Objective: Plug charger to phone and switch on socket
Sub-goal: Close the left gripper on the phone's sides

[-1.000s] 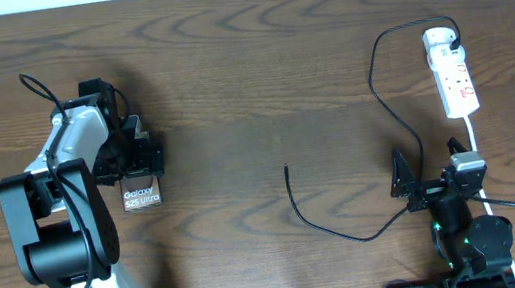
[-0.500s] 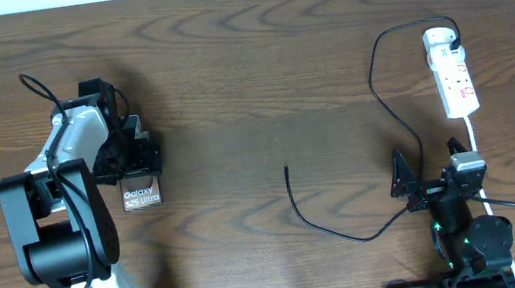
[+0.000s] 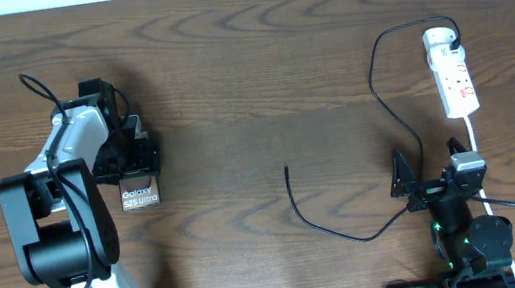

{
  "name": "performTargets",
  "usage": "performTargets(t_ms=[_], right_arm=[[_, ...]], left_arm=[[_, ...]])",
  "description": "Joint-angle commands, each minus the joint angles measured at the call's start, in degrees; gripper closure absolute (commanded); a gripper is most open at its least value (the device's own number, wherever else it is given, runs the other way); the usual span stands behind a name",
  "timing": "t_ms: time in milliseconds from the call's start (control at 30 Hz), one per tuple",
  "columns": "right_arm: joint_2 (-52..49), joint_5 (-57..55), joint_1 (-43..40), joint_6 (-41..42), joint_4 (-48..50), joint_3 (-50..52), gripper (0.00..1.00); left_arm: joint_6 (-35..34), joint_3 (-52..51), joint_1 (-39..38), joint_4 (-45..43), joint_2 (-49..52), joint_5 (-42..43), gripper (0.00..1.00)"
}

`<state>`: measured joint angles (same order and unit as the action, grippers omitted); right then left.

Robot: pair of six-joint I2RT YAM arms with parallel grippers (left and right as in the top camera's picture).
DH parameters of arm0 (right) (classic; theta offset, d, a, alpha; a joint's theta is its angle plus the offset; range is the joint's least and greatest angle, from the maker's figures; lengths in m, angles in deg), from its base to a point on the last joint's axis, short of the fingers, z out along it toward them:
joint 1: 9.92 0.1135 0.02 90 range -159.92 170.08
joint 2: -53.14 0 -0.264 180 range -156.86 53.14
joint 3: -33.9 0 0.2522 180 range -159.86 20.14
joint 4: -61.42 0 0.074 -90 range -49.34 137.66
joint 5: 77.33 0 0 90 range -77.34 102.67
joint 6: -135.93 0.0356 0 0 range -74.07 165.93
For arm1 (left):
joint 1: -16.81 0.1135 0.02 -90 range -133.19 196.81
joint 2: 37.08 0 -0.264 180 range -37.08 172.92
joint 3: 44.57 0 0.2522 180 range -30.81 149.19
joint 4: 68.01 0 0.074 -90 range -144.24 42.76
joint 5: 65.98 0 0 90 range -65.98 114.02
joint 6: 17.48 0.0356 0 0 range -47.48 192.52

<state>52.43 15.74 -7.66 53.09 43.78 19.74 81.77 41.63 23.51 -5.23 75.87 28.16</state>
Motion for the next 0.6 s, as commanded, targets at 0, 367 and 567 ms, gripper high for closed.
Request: performTargets(t_ms=[0,367,567], right_arm=[[0.33,0.28,-0.35,-0.39,-0.22,0.09,0.01],[0.33,0.28,-0.35,-0.42,-0.22,0.09,0.01],[0.33,0.28,-0.35,-0.39,-0.22,0.09,0.01]], left_arm=[[0.5,-0.79,0.09,-0.48,0.22,-0.35,0.16],[1.57,-0.79,0.09,-1.97,0.22,-0.37,0.18],[1.66,-0.79,0.09,-1.97,0.22,-0.35,0.47]])
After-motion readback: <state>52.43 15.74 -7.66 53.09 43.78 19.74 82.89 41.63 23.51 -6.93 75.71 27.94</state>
